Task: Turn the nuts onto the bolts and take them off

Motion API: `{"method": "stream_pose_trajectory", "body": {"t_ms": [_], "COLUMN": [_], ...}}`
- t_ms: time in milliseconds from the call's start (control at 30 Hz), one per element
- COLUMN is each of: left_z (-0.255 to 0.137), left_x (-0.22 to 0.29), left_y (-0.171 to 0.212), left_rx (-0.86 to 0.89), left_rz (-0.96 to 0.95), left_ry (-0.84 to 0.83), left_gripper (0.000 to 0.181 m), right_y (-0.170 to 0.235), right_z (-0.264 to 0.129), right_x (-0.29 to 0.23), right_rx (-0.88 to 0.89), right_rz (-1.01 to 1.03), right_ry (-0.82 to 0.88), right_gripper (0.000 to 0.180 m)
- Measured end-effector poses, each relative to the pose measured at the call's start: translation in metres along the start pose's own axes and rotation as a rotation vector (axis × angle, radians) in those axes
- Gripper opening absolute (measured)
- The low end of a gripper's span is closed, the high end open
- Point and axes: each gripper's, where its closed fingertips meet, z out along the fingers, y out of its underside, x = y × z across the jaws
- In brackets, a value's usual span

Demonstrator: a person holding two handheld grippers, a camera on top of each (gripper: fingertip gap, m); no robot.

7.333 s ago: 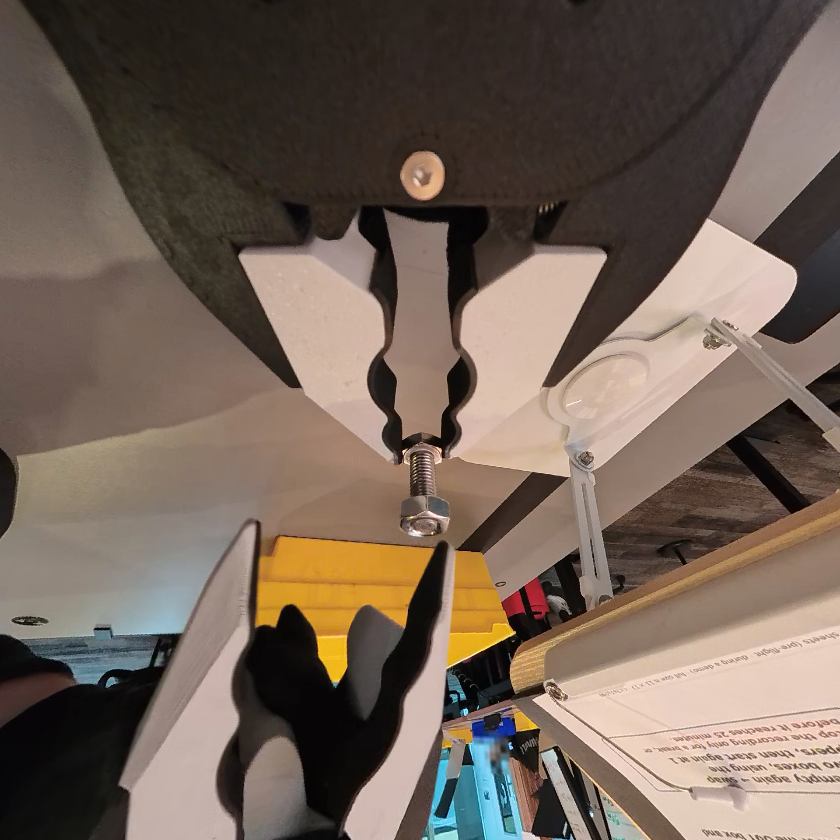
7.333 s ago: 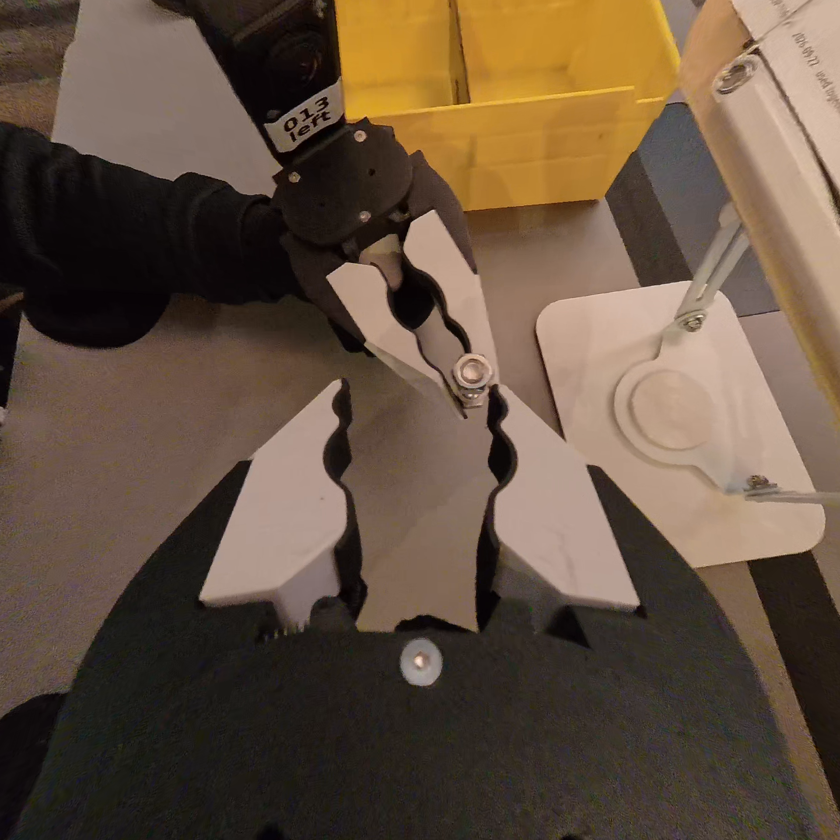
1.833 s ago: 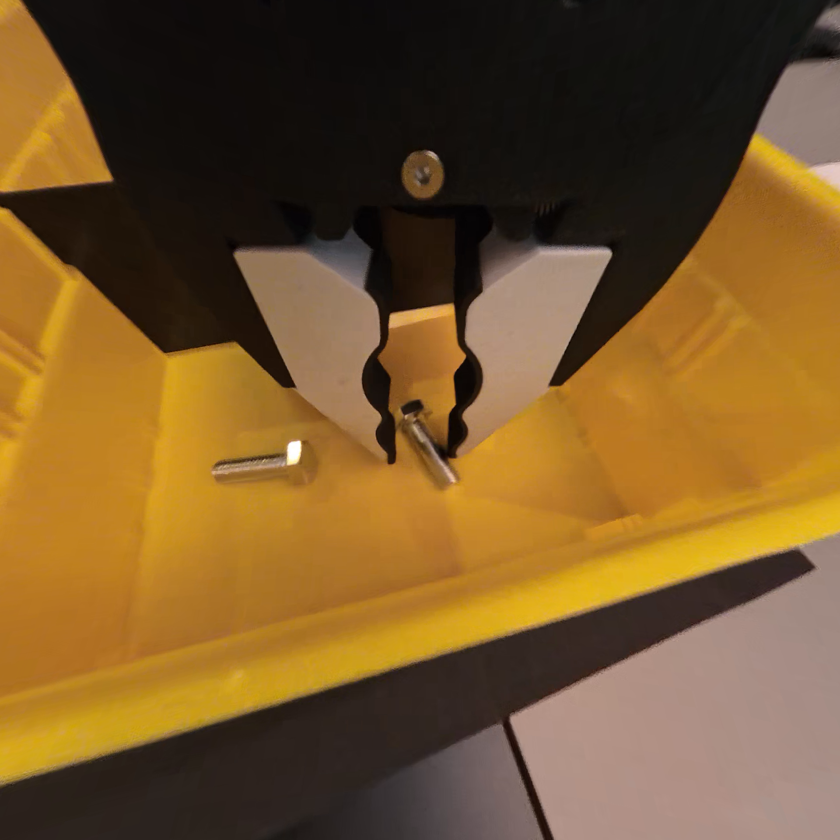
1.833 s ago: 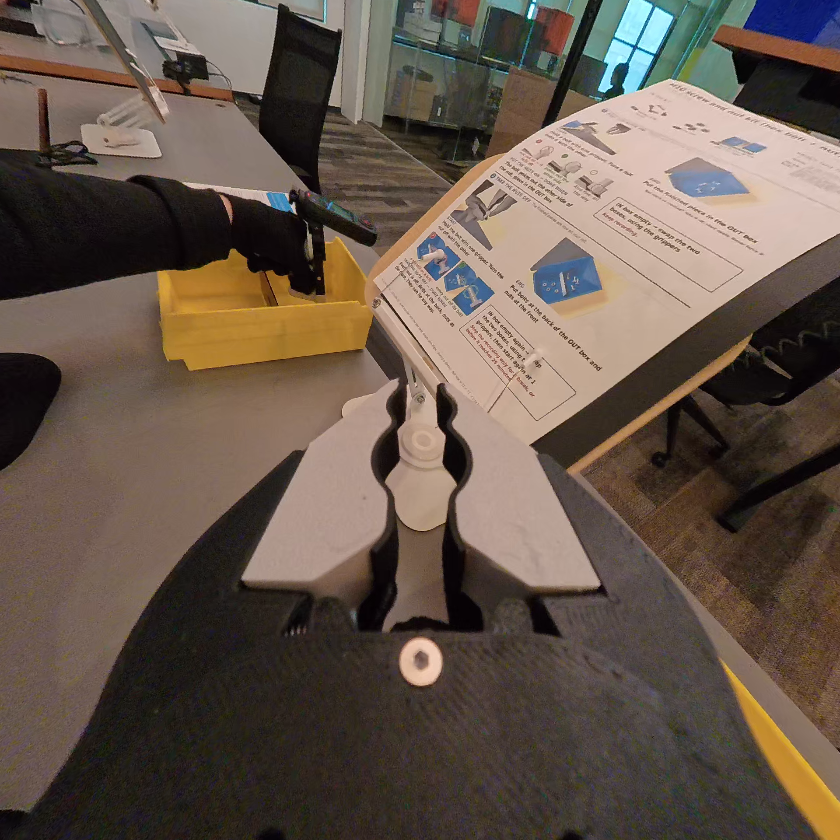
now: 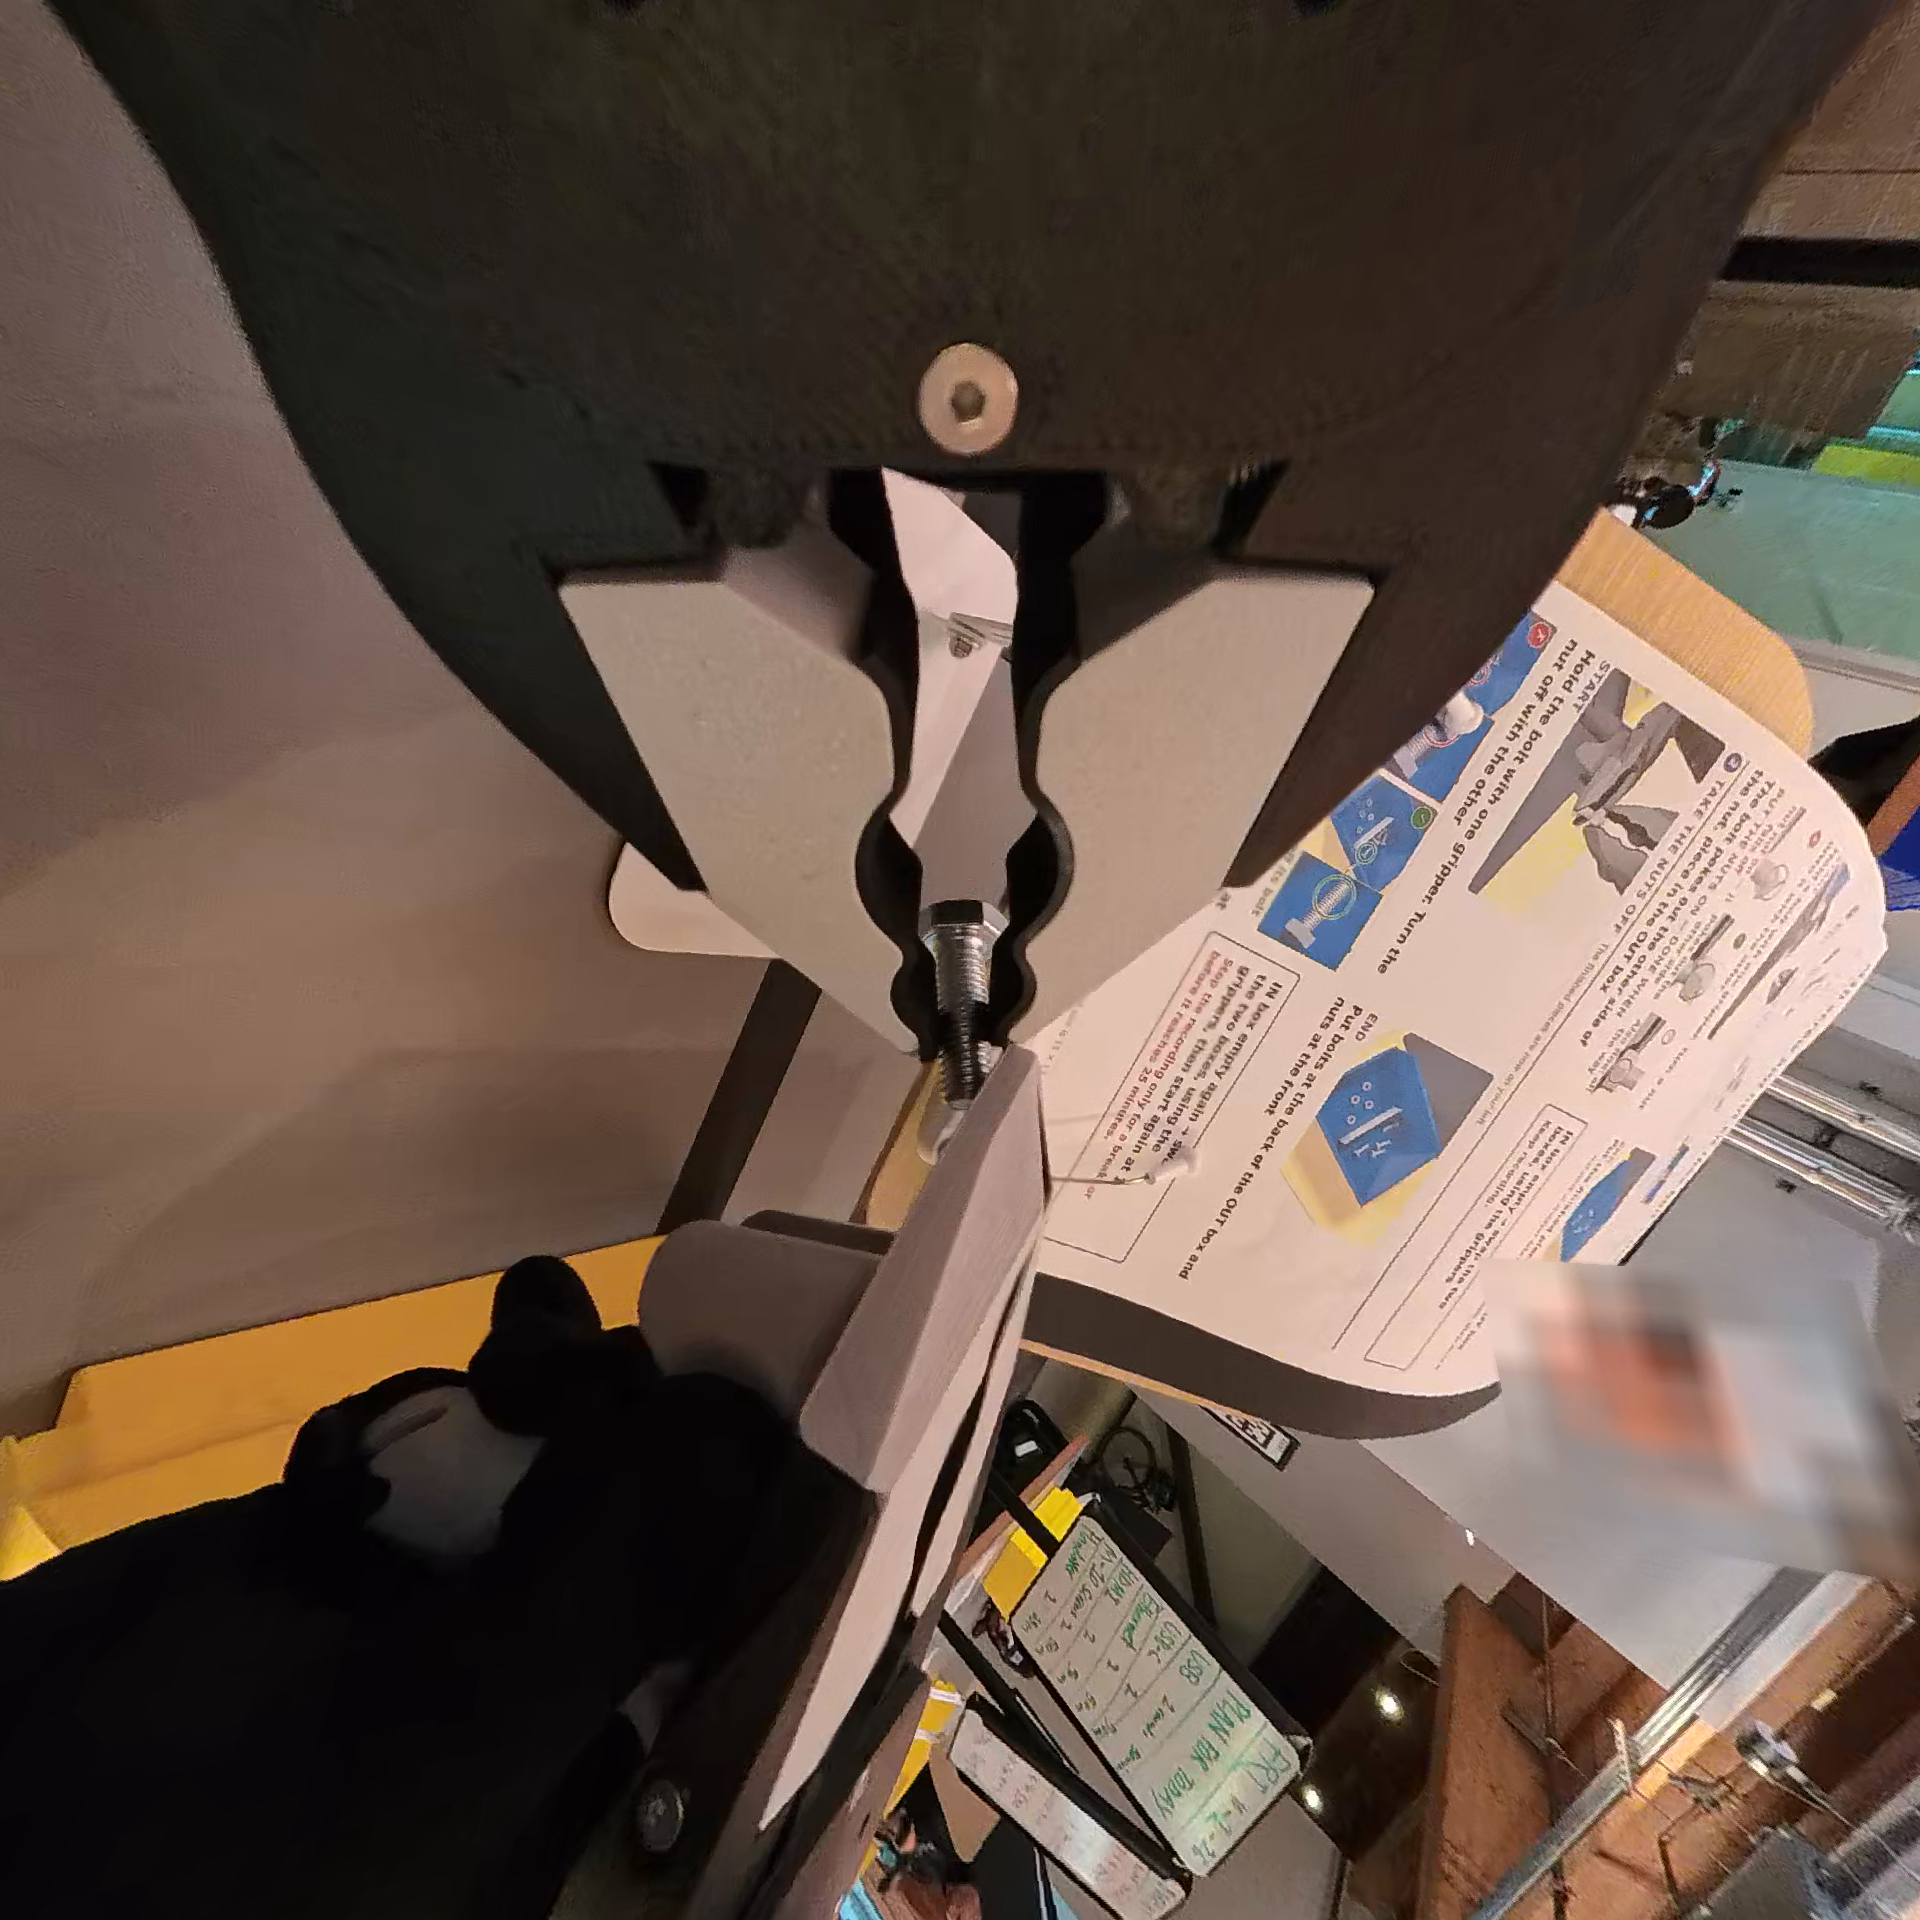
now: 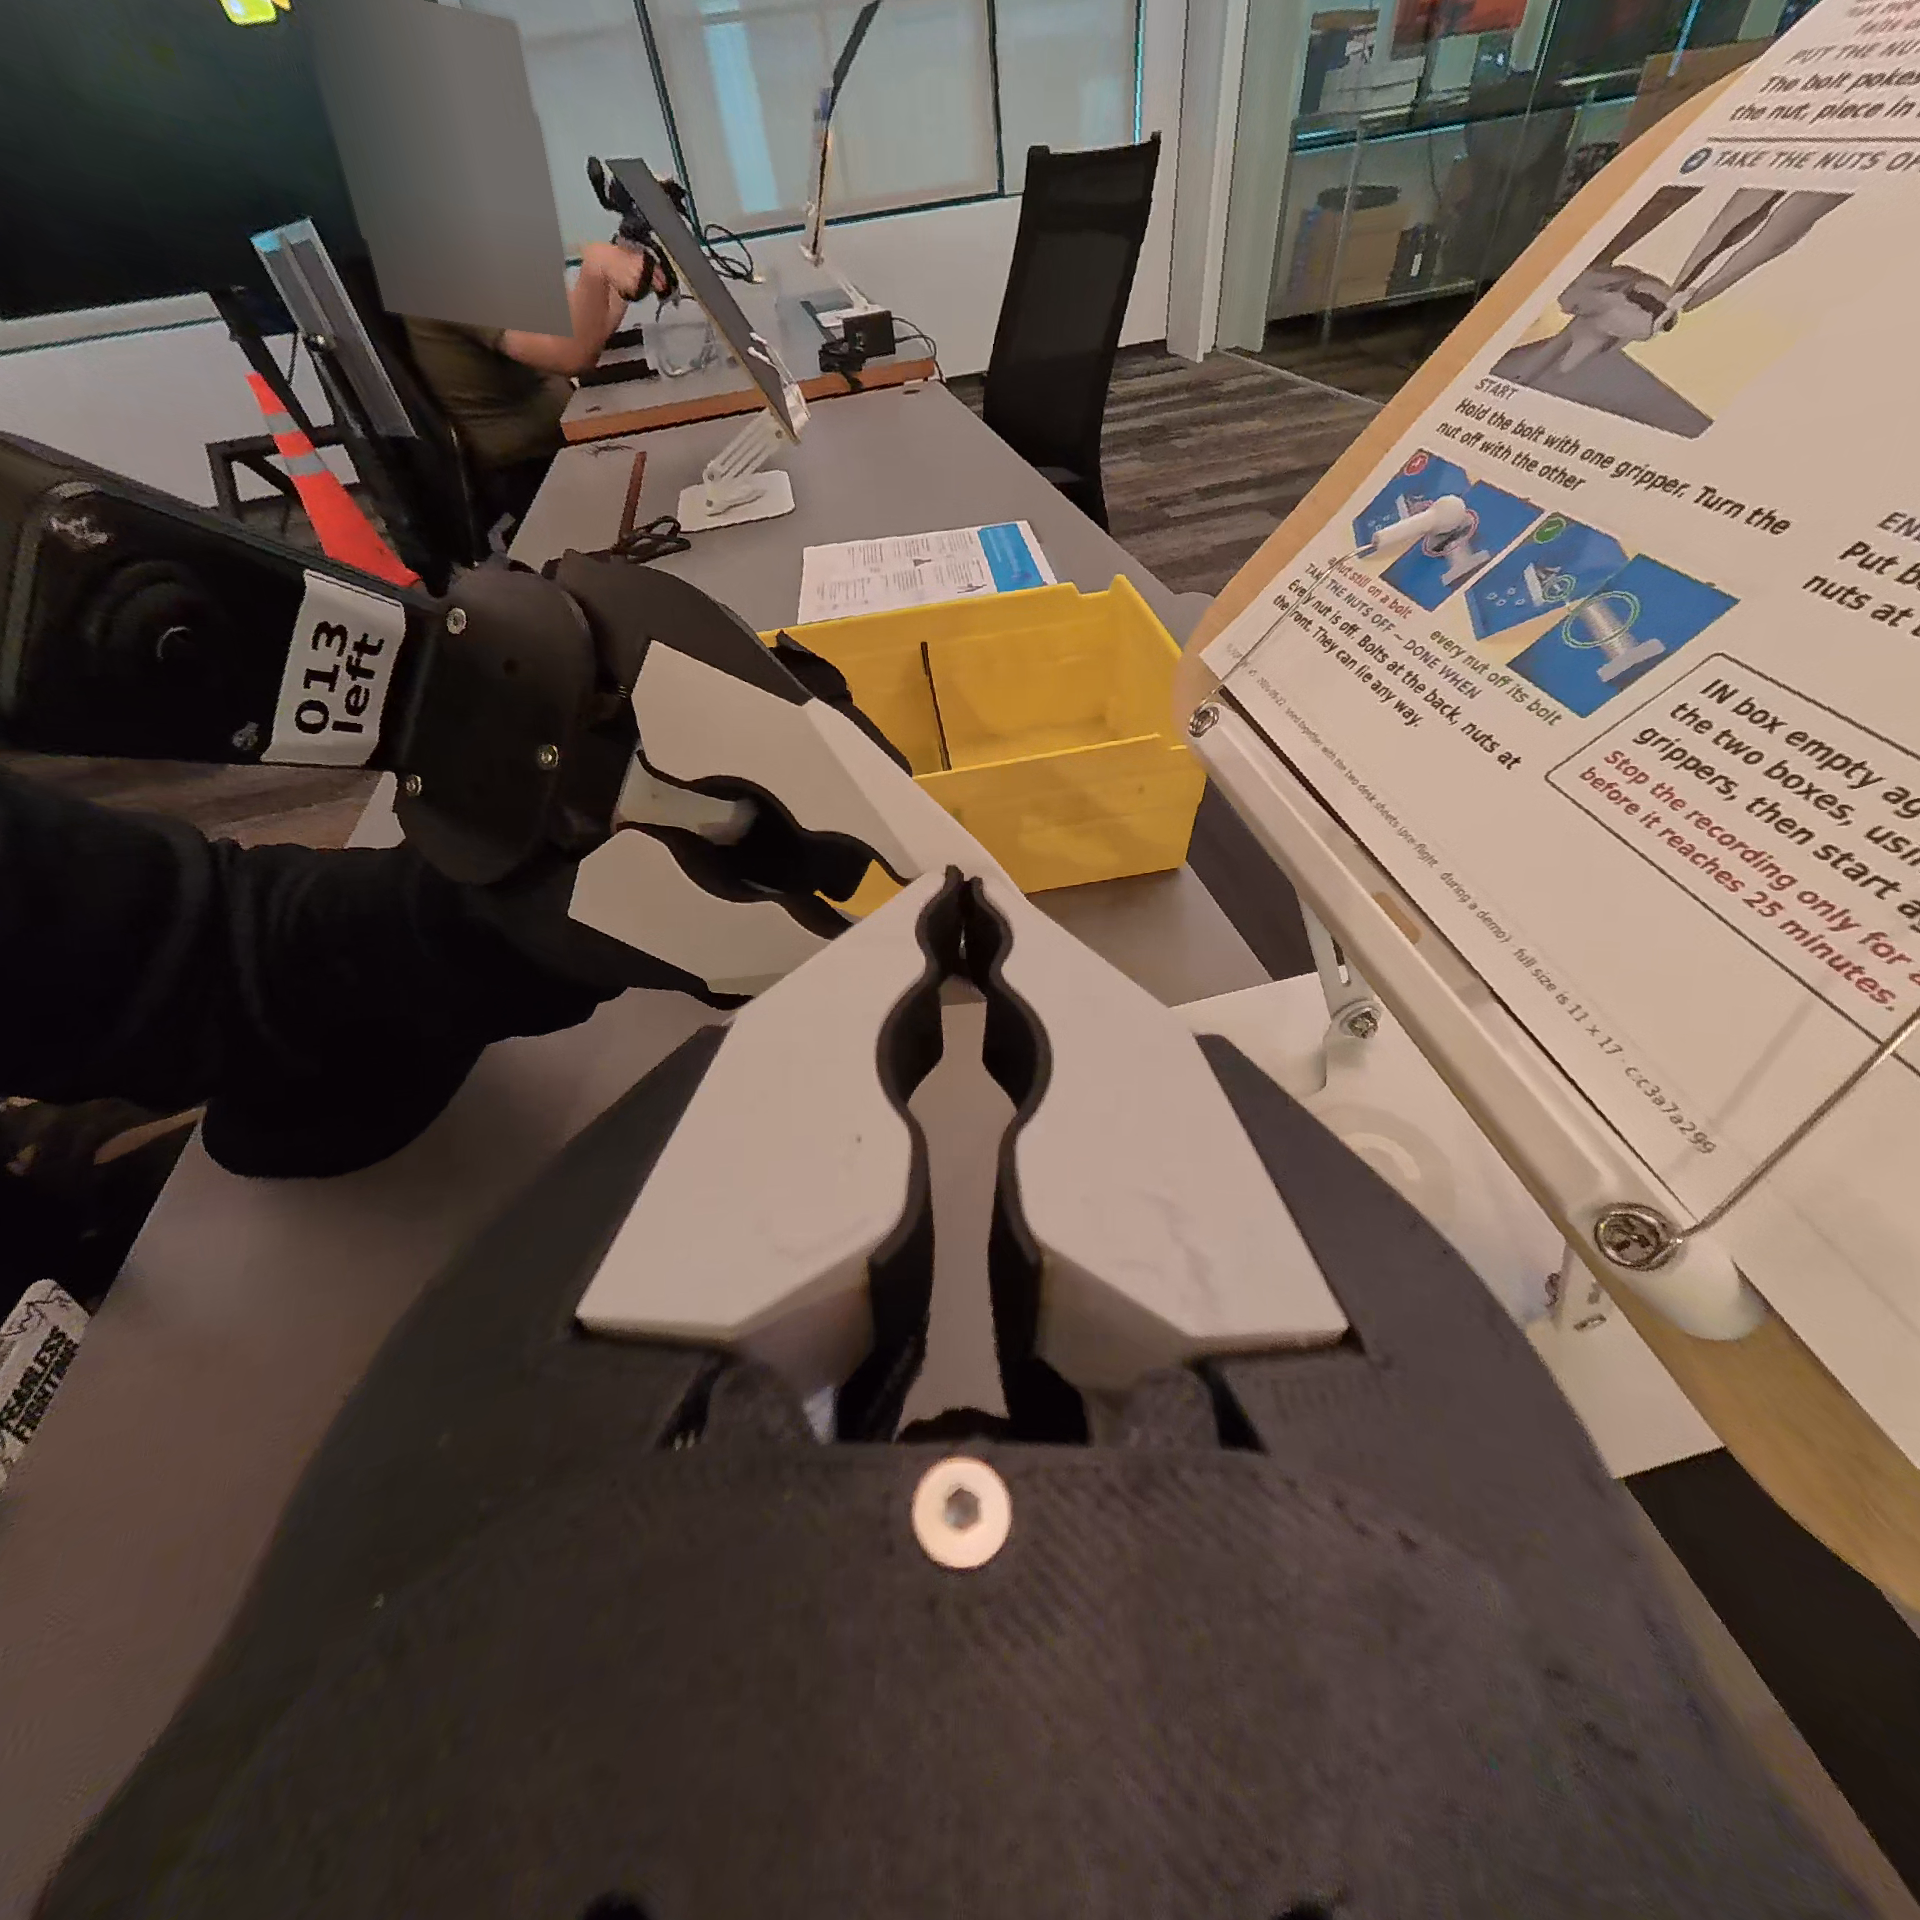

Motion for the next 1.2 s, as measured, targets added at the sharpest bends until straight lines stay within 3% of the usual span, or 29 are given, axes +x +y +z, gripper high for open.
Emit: {"method": "stream_pose_trajectory", "body": {"t_ms": [67, 133, 267, 633, 833, 900, 1033, 1200], "left_z": [0.0, 0.0, 0.0, 0.003, 0.004, 0.004, 0.004, 0.004], "left_x": [-0.001, -0.002, -0.001, 0.003, 0.004, 0.005, 0.005, 0.005], "left_y": [-0.001, 0.001, 0.003, 0.003, 0.002, 0.003, 0.002, 0.002], "left_rx": [0.004, -0.005, -0.008, -0.017, -0.011, -0.01, -0.007, -0.003], "left_rz": [-0.006, 0.008, 0.01, 0.052, 0.061, 0.068, 0.066, 0.059], "left_ry": [-0.001, -0.01, -0.011, -0.021, -0.028, -0.028, -0.034, -0.028], "left_gripper": [0.008, 0.008, 0.007, 0.007, 0.007, 0.007, 0.007, 0.008], "right_y": [0.0, 0.001, 0.003, 0.017, 0.019, 0.02, 0.019, 0.019], "right_z": [0.0, -0.001, -0.001, -0.001, -0.003, -0.003, -0.004, -0.003], "right_x": [0.001, 0.004, 0.004, 0.008, 0.013, 0.011, 0.018, 0.012], "right_rx": [-0.003, -0.019, -0.051, -0.133, -0.15, -0.156, -0.155, -0.159], "right_rz": [-0.008, -0.004, -0.019, 0.004, 0.016, 0.01, 0.004, 0.005], "right_ry": [0.013, 0.031, 0.047, 0.069, 0.093, 0.081, 0.127, 0.096], "right_gripper": [0.002, 0.018, 0.022, 0.009, 0.017, 0.012, 0.027, 0.017]}}
